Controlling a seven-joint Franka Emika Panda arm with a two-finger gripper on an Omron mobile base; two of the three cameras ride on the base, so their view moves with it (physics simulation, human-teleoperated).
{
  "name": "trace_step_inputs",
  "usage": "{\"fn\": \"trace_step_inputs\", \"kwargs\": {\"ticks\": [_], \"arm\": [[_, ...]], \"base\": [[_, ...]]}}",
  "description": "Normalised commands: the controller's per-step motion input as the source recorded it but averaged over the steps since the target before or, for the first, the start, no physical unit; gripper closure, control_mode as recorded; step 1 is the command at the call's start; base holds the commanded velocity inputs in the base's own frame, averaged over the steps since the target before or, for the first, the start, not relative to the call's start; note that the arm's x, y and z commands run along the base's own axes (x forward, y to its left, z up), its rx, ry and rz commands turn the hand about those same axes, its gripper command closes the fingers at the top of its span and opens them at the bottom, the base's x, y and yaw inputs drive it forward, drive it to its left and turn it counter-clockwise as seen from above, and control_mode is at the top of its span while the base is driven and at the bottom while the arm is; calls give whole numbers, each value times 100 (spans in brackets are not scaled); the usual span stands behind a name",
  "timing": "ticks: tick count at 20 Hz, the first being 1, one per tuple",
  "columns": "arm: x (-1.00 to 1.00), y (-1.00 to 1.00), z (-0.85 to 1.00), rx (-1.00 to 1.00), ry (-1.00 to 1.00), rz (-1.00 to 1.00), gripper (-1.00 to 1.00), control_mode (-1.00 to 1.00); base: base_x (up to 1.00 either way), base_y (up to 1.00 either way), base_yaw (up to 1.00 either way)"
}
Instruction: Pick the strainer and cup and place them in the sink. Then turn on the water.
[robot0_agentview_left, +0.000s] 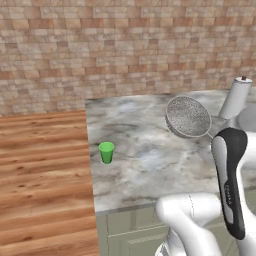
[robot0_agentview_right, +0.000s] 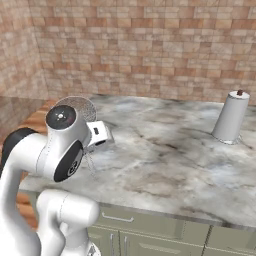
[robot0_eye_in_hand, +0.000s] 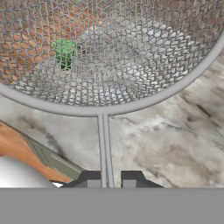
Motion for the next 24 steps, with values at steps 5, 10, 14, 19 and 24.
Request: {"fn": "trace_step_inputs", "kwargs": {"ticks": [5,10,14,19,24], "arm": [[44,6,12,0,14,-4,100,-100],[16,-2,8,0,11,-1,100,-100],[0,-2,0,0,2,0,100,-100],[0,0,0,0,1,0,100,-100],[25,0,6,0,18,0,100,-100]], "base": [[0,0,0],[0,0,0],[0,0,0],[0,0,0],[0,0,0]]}}
